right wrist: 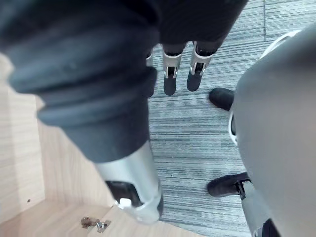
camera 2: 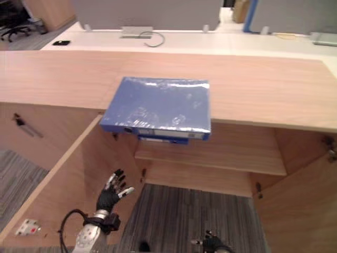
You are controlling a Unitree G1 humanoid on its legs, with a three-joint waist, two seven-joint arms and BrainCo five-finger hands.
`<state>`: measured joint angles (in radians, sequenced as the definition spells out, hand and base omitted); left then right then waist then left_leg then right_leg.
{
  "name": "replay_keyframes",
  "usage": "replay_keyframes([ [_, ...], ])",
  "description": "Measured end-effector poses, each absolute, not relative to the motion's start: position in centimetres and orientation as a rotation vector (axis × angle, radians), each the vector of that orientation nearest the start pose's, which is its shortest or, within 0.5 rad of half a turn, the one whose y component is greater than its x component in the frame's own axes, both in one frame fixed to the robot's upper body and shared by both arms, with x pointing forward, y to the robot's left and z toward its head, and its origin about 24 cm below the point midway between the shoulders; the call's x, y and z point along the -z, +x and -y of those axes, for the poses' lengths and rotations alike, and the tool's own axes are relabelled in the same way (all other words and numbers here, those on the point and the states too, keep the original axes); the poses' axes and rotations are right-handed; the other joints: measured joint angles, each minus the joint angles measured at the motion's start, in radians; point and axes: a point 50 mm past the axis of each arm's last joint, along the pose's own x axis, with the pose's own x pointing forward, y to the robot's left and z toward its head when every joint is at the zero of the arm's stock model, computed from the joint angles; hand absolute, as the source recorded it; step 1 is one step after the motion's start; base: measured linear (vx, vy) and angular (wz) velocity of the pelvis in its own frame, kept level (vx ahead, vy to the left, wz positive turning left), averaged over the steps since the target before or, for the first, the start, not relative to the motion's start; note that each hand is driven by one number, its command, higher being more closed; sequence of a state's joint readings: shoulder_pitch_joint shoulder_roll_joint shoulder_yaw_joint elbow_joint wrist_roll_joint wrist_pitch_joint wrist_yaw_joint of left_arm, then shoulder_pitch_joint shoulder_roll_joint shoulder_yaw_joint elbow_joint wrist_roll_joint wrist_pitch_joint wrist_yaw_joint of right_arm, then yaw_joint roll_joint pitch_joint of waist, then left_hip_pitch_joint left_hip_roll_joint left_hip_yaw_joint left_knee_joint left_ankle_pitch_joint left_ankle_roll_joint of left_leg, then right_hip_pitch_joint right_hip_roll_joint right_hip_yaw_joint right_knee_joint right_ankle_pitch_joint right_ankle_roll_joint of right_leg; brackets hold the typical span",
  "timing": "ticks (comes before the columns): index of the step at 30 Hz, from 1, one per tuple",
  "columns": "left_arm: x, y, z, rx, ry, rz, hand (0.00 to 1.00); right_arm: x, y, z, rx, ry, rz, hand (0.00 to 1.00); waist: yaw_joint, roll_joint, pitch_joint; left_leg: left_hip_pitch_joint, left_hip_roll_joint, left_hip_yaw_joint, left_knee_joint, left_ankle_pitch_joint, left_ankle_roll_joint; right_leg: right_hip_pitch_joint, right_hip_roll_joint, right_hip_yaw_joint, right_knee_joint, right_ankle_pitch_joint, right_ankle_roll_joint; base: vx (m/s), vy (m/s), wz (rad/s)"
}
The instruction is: Walk over to the cabinet, pick up the folder, carry it to the office cabinet, place the folder inside the office cabinet, then close the office cabinet door
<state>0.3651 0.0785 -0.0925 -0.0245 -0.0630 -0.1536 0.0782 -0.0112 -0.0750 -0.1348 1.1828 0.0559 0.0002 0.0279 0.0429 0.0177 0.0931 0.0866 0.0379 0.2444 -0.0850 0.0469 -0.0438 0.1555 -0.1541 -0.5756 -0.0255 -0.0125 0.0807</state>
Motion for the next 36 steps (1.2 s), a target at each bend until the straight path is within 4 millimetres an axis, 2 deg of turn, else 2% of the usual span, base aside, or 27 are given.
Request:
replay_keyframes([
  [6, -1.1, 16.7, -18.2, -0.328, 0.31, -0.056, 0.0, 16.6, 10.6, 18.9, 0.177, 0.031, -1.174, 0.0, 0.005, -0.002, 0.0, -0.018, -0.013, -0.032, -0.002, 0.021, 0.009, -0.003, -0.008, -0.027, 0.006, 0.0, 0.0, -0.07, 0.008, 0.16],
  [10, -4.8, 16.6, -18.1, -0.464, 0.398, 0.13, 0.0, 16.8, 10.2, 18.7, 0.173, 0.0, -1.212, 0.0, 0.012, -0.004, -0.012, -0.037, -0.005, -0.034, -0.006, 0.033, 0.008, -0.022, -0.009, -0.024, 0.016, -0.001, 0.0, -0.08, 0.001, 0.03],
  [14, -6.8, 17.2, -16.7, -0.446, 0.486, 0.27, 0.0, 16.9, 10.1, 18.6, 0.145, -0.038, -1.223, 0.0, 0.011, -0.007, -0.014, -0.035, 0.001, -0.032, -0.006, 0.039, 0.004, -0.023, -0.005, -0.019, 0.019, -0.001, 0.0, -0.05, -0.008, -0.03],
  [18, -9.5, 18.1, -14.4, -0.347, 0.56, 0.477, 0.0, 16.9, 10.1, 18.6, 0.12, -0.073, -1.226, 0.0, 0.009, -0.005, -0.019, -0.036, 0.011, -0.025, -0.006, 0.044, 0.0, -0.029, 0.002, -0.009, 0.02, 0.0, 0.0, -0.04, -0.014, -0.06],
  [25, -13.0, 19.4, -12.3, -0.317, 0.624, 0.741, 0.0, 17.0, 9.5, 18.8, 0.116, -0.089, -1.237, 0.0, 0.0, -0.006, -0.044, -0.036, 0.024, -0.01, -0.003, 0.048, -0.006, -0.035, 0.014, 0.007, 0.017, 0.0, -0.001, -0.02, -0.017, -0.06],
  [31, -14.6, 20.1, -10.8, -0.268, 0.718, 0.894, 0.0, 17.0, 9.4, 18.8, 0.116, -0.091, -1.24, 0.0, 0.0, -0.006, -0.056, -0.034, 0.03, 0.016, -0.003, 0.049, -0.007, -0.047, 0.018, 0.03, 0.017, 0.003, -0.005, -0.03, 0.0, -0.1],
  [36, -15.7, 21.2, -9.9, -0.244, 0.811, 0.999, 0.0, 17.0, 9.5, 18.7, 0.112, -0.094, -1.235, 0.0, -0.013, -0.007, -0.072, -0.033, 0.035, 0.022, -0.002, 0.051, -0.01, -0.051, 0.023, 0.04, 0.017, 0.006, -0.01, -0.03, -0.006, -0.07],
])
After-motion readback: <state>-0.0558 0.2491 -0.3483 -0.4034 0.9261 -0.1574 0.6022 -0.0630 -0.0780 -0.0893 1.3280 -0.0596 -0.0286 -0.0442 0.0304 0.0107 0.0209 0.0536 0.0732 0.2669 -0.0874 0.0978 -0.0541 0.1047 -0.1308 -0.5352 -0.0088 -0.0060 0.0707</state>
